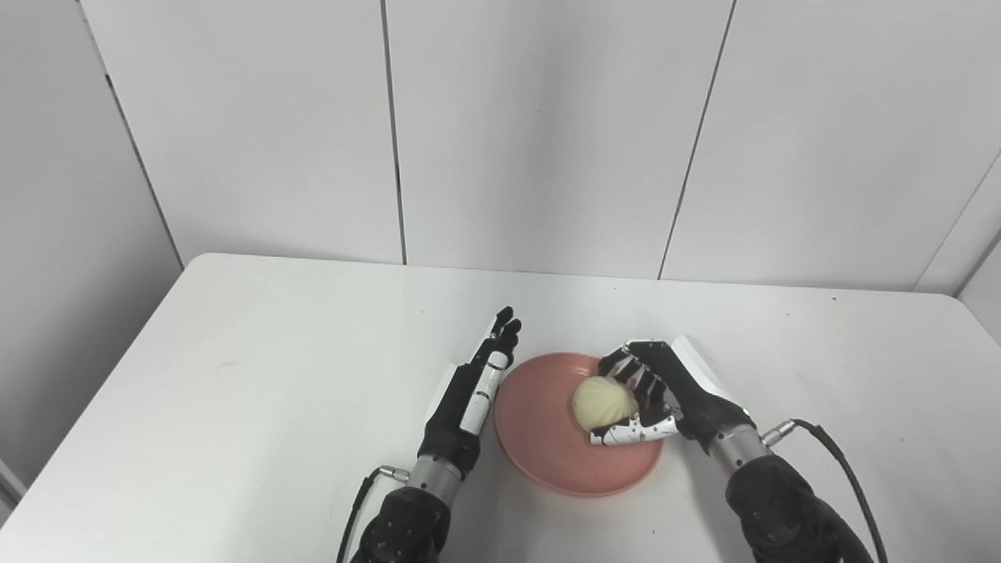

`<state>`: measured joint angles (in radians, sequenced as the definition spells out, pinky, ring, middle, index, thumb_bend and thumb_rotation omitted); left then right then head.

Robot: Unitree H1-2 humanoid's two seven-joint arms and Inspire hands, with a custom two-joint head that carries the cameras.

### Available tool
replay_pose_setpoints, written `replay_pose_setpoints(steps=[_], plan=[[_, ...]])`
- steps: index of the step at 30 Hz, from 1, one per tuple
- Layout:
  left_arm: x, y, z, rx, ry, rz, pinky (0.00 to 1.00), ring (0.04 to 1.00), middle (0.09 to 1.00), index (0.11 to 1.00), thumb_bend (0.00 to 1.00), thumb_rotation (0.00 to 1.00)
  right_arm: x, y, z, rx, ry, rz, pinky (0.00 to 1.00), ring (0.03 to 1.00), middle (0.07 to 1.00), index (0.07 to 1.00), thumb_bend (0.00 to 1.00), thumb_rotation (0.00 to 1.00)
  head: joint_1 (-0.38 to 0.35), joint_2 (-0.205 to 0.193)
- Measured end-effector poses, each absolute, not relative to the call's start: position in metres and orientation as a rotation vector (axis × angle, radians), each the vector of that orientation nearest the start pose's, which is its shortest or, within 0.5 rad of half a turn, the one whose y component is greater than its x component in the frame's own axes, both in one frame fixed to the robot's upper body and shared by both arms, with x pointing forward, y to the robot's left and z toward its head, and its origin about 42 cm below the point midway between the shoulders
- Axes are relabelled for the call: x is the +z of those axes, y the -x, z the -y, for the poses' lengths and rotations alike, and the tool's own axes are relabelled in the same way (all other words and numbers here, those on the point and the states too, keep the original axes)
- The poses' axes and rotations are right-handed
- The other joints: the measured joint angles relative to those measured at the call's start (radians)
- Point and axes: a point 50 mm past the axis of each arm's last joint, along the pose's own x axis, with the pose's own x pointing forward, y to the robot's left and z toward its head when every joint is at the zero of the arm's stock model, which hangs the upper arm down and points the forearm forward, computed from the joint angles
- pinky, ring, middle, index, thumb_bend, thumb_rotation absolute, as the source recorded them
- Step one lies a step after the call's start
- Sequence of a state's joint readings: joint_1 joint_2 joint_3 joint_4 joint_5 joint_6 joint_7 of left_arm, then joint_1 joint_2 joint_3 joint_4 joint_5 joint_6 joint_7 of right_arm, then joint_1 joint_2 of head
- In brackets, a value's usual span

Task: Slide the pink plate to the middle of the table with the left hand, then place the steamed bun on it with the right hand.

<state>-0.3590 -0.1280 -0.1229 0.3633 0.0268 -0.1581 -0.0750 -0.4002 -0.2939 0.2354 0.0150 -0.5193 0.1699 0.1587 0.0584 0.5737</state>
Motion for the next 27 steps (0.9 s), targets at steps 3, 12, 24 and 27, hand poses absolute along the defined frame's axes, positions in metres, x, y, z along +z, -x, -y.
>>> replay_pose_setpoints(steps=[3,12,24,27], plan=[[0.127,-0.380,-0.089,-0.325,0.048,0.134,1.00,0.991,0.980,0.960,0.51,1.00,0.200,-0.395,0.210,0.254,0.892,0.190,0.27,0.373,0.485,0.530,0.51,0.00,-0.009,0.002],[0.127,-0.378,-0.093,-0.321,0.071,0.120,1.00,1.000,0.986,0.966,0.50,1.00,0.194,-0.392,0.197,0.319,0.921,0.296,0.61,0.682,0.687,0.494,0.51,0.10,-0.043,0.003],[0.127,-0.378,-0.094,-0.321,0.069,0.122,1.00,0.999,0.985,0.963,0.51,1.00,0.196,-0.389,0.209,0.425,0.996,0.306,0.97,0.957,0.936,0.863,0.65,0.53,-0.061,0.006],[0.127,-0.378,-0.095,-0.318,0.071,0.122,1.00,0.998,0.982,0.959,0.51,1.00,0.203,-0.385,0.206,0.446,0.997,0.328,0.99,0.986,0.966,0.878,0.67,0.55,-0.063,0.006]])
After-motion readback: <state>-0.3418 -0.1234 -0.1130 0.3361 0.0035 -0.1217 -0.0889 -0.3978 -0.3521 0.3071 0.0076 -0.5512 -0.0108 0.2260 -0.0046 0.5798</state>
